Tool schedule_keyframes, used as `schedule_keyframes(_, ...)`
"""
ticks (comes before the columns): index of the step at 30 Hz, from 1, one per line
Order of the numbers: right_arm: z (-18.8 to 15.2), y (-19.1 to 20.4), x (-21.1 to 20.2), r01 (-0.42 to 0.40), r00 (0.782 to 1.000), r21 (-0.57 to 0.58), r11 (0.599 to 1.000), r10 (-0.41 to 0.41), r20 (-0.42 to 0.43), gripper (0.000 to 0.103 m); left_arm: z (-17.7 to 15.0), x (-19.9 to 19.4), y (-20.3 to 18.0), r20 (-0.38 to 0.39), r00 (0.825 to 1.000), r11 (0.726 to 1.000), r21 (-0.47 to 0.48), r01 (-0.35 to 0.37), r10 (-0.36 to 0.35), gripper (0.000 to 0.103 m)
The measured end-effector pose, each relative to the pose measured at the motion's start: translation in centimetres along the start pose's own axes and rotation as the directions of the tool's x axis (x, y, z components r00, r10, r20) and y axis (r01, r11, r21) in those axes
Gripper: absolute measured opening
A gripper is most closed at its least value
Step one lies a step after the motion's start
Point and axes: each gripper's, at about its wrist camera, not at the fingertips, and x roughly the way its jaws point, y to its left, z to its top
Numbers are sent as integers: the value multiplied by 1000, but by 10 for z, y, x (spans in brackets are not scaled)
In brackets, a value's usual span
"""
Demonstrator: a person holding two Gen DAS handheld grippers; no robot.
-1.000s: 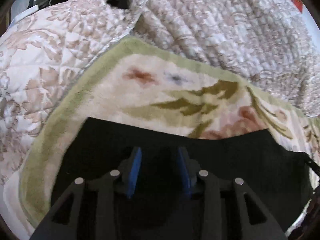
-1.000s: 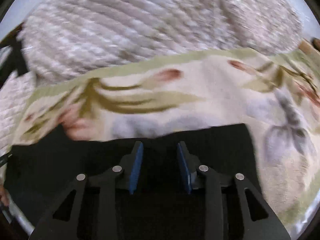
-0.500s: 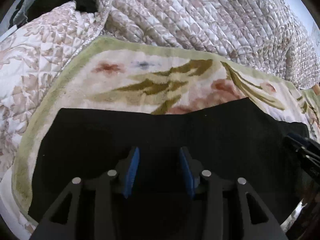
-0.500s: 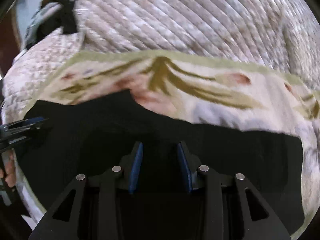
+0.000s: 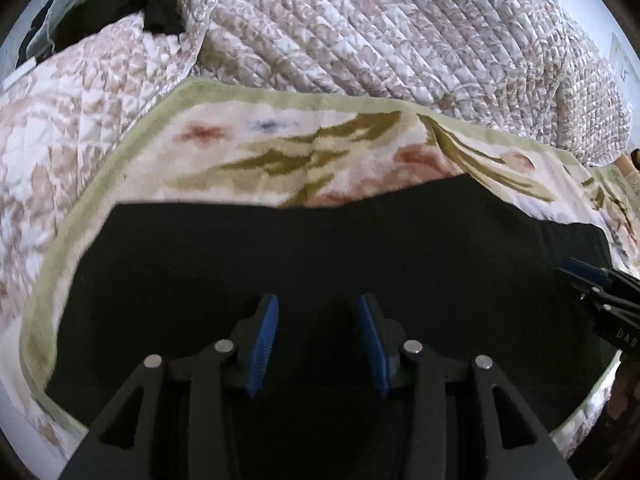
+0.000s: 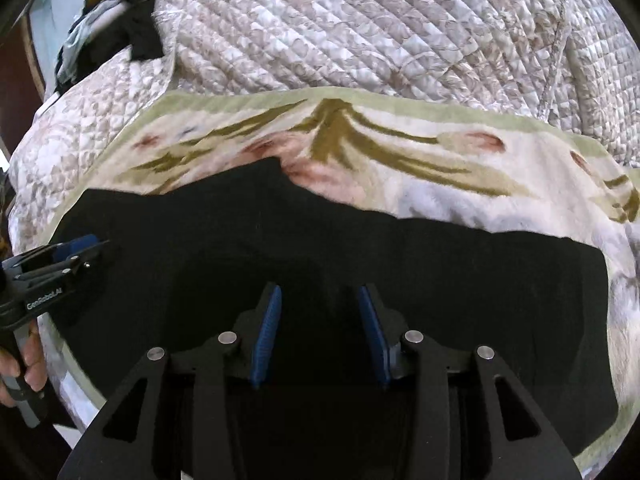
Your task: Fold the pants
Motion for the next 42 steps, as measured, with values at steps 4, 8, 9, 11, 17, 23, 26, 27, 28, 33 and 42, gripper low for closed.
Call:
schedule_keyframes(4,-13,18,4,-32,999,-40,999,32,-22,42,-16,-6,-10,15,1000,1000,29,4,-4,49)
schedule_keyframes(8,-21,31,10,18,1000,-123,992,-19,-14,50,-20,-3,-17,20,1000,997,72,-7,6,56)
schedule_keyframes(9,-20,30,11,9,1000,-111,994,-11,-17,50,-20,-3,-17,22,1000,997,75,-7,5,57)
schedule_keyframes(11,-22,25,11,-14,1000,-75,997,13,-11,53,-22,-2,-18,30,1000,996,88,-7,4,60)
schedule_keyframes(17,-33,34,4,38,999,-110,993,-34,42,53,-34,-9,-18,86,996,996,86,-25,17,61)
schedule_keyframes(23,-42,37,-7,53,997,-101,993,-48,60,53,-46,-25,-17,111,993,996,72,-51,43,62)
schedule_keyframes(26,-38,37,-13,15,998,-69,997,-11,64,53,-38,-29,-9,134,987,993,70,-96,86,62)
schedule_keyframes(27,-34,37,-13,12,997,-61,998,-8,73,53,-35,-28,-4,137,984,991,57,-120,111,62)
schedule_keyframes(28,-29,36,-12,16,997,-54,998,-12,76,53,-32,-27,3,132,980,988,38,-152,146,62)
schedule_keyframes(33,-14,17,6,36,999,39,999,-37,27,46,-21,-18,49,64,968,967,-104,-234,242,62)
schedule_keyframes(42,29,-11,12,4,999,144,990,-10,38,46,-2,-16,82,50,969,947,-230,-224,242,62)
